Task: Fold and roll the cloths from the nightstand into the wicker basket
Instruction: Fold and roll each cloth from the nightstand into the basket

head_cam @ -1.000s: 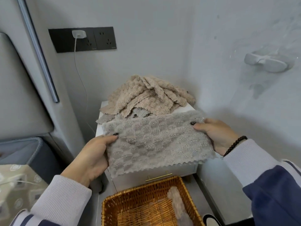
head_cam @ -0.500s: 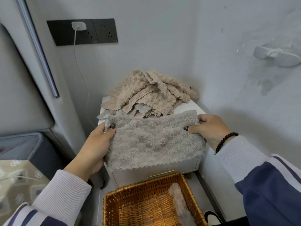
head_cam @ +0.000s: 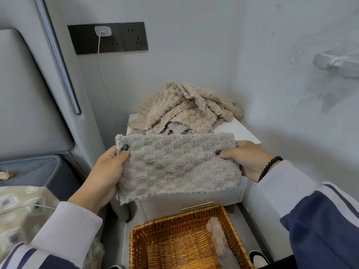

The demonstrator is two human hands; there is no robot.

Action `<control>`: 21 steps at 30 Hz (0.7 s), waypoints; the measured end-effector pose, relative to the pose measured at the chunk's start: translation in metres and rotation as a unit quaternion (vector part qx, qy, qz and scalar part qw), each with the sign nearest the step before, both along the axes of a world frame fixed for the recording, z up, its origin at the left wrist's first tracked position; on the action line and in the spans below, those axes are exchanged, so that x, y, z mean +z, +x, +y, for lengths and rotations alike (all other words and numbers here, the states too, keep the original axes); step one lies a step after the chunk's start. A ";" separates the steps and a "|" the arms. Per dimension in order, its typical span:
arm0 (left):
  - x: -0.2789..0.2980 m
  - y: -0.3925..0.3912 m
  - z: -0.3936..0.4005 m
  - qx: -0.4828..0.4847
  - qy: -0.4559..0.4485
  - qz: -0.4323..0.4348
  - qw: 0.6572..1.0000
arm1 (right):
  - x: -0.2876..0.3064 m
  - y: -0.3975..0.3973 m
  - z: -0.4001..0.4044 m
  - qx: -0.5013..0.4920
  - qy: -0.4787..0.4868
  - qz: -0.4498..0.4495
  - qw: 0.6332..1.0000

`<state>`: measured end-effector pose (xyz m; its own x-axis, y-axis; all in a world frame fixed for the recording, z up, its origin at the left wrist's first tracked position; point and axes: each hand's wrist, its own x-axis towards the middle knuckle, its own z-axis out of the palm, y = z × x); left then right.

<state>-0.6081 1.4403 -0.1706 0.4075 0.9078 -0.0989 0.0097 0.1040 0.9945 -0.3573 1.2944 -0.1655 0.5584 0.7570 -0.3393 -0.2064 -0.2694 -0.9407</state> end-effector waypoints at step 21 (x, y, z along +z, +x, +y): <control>-0.021 0.062 -0.037 -0.144 0.004 0.037 0.989 | -0.016 -0.087 0.011 0.064 0.071 -0.353 0.931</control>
<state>-0.5460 1.4033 -0.1917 0.6415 0.7558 -0.1312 0.1098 0.0788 0.9908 -0.4438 1.3049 -0.1812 0.5067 0.8418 0.1860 0.5019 -0.1126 -0.8576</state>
